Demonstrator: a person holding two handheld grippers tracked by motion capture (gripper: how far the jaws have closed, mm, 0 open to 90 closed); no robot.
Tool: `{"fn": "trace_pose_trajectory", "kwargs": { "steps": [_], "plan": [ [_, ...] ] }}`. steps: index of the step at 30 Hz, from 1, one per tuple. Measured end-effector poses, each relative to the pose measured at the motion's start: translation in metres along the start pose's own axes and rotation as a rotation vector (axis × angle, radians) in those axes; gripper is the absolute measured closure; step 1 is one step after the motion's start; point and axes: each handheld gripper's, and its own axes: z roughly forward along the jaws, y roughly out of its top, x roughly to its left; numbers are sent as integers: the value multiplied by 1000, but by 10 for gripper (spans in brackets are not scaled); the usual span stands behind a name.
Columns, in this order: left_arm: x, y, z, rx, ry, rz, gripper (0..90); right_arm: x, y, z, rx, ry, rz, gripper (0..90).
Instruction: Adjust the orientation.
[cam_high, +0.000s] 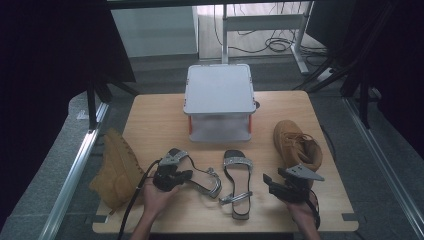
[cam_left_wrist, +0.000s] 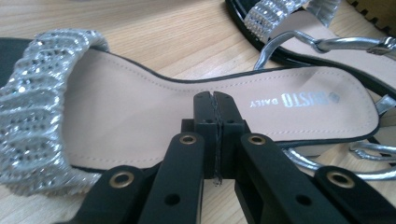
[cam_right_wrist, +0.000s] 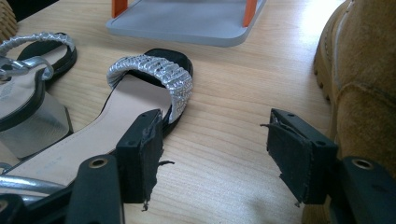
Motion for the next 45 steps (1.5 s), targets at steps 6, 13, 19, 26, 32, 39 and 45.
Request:
{"fn": "trace_pose_trajectory", "kwargs": {
  "steps": [6,13,19,26,32,39,45],
  "plan": [
    [-6,1,-11,-50,-9,-4,896,1,0,-1,-3,-1,0,367],
    [-19,1,-18,-70,-27,15,891,1,1,-2,-5,-1,2,396],
    [-23,-9,-33,-91,-9,27,851,16,10,-7,-11,81,-34,689],
    [-19,-18,-56,-117,-8,23,511,32,17,-6,-3,145,-106,845],
    [-7,-25,-68,-121,-13,-7,404,43,23,3,25,175,-139,882],
    [1,-28,-74,-140,-13,-32,392,59,33,14,76,190,-188,893],
    [4,-28,-80,-169,-13,-39,391,72,45,28,118,213,-203,895]
  ]
}}
